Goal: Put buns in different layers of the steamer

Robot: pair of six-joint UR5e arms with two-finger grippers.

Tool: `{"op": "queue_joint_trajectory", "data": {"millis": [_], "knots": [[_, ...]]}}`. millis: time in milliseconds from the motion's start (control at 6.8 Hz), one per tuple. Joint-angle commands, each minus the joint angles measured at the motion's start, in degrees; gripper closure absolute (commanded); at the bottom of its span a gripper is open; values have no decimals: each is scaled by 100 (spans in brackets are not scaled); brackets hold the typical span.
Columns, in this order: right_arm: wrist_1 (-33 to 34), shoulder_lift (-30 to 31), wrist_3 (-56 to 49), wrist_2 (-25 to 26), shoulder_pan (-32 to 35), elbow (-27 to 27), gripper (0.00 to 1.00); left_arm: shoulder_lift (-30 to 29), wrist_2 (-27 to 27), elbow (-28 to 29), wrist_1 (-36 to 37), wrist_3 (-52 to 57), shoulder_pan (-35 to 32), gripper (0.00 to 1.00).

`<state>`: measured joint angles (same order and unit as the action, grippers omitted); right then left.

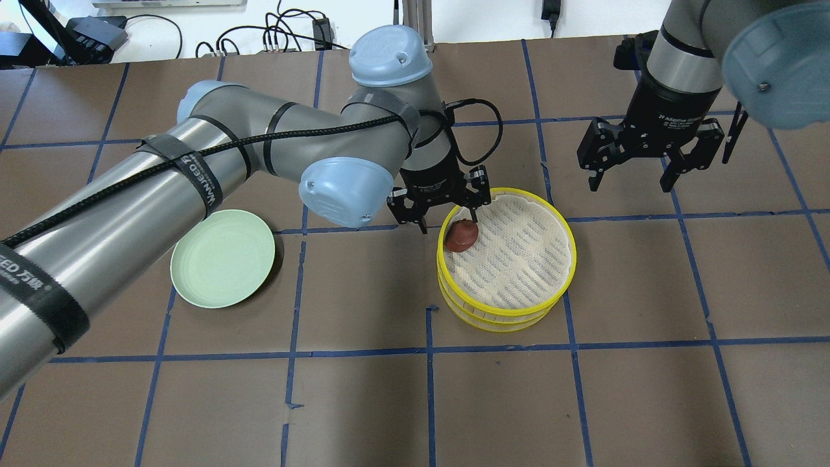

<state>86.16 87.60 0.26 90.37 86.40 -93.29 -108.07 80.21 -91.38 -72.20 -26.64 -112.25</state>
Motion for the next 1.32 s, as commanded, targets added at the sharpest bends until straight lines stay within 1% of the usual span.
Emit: {"op": "queue_joint_trajectory", "data": {"millis": [0,147,294,441,882,1176], "knots": [[23,161,-35,34,17,13,0,661,495,93,-512,849,587,0],[215,170,-44,34,17,22,0,942,496,198,-871,1393,947,0],[521,161,-96,-10,-44,30,0,1180,722,234,-1258,1956,1273,0],[490,152,-375,-19,-45,109,0,1313,1098,286,-1375,2422,1589,0],[481,152,-405,-19,-97,127,0,1428,1137,296,-1393,2831,2004,0],[420,248,-396,-10,-106,206,0,1446,1155,252,-1393,2831,2041,0]]}}
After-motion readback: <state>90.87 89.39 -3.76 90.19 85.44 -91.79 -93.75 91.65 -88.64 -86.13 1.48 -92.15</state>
